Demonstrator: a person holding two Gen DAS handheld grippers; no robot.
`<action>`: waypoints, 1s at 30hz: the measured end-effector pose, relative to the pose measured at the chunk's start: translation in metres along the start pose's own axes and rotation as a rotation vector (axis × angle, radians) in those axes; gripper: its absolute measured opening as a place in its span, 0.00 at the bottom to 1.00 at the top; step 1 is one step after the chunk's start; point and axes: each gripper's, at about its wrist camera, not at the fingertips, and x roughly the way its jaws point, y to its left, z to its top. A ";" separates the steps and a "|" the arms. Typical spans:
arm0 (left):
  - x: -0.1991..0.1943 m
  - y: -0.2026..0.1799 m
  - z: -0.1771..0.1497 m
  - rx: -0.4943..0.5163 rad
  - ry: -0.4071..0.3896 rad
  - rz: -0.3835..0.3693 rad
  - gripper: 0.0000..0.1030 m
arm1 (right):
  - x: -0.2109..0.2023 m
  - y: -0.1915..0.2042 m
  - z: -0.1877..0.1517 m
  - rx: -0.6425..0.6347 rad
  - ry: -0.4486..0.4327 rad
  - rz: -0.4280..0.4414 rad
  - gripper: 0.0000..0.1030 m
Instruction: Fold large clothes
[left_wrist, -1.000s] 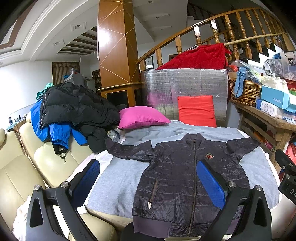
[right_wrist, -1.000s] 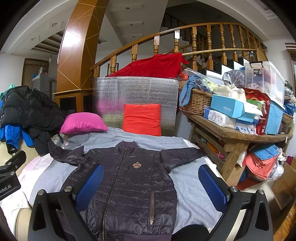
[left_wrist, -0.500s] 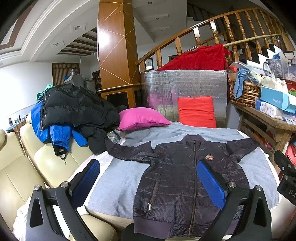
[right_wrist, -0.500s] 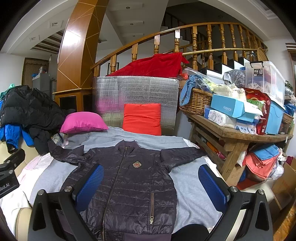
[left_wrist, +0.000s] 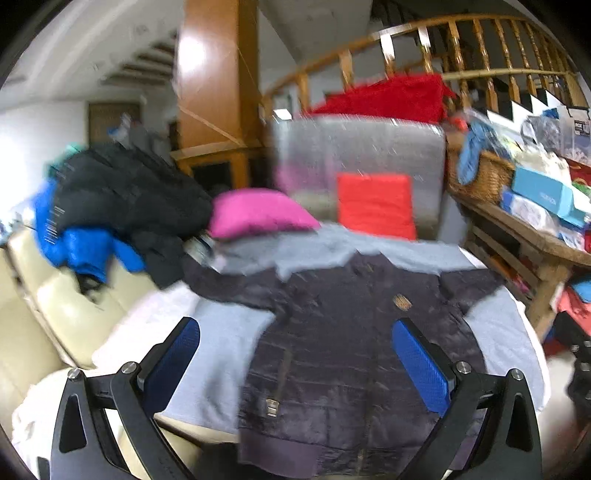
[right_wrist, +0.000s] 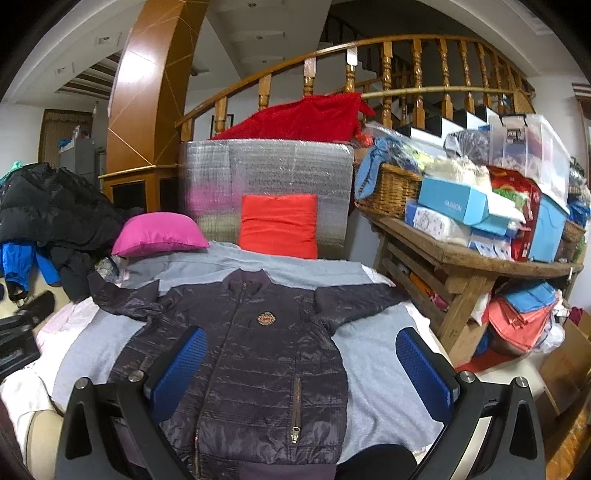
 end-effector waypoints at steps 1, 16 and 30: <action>0.017 -0.002 0.000 0.002 0.038 -0.022 1.00 | 0.006 -0.006 -0.001 0.012 0.010 0.003 1.00; 0.292 -0.018 -0.038 -0.048 0.426 0.002 1.00 | 0.260 -0.198 -0.039 0.445 0.258 0.203 1.00; 0.370 -0.051 -0.038 0.050 0.333 0.064 1.00 | 0.559 -0.316 -0.082 1.102 0.327 0.338 0.90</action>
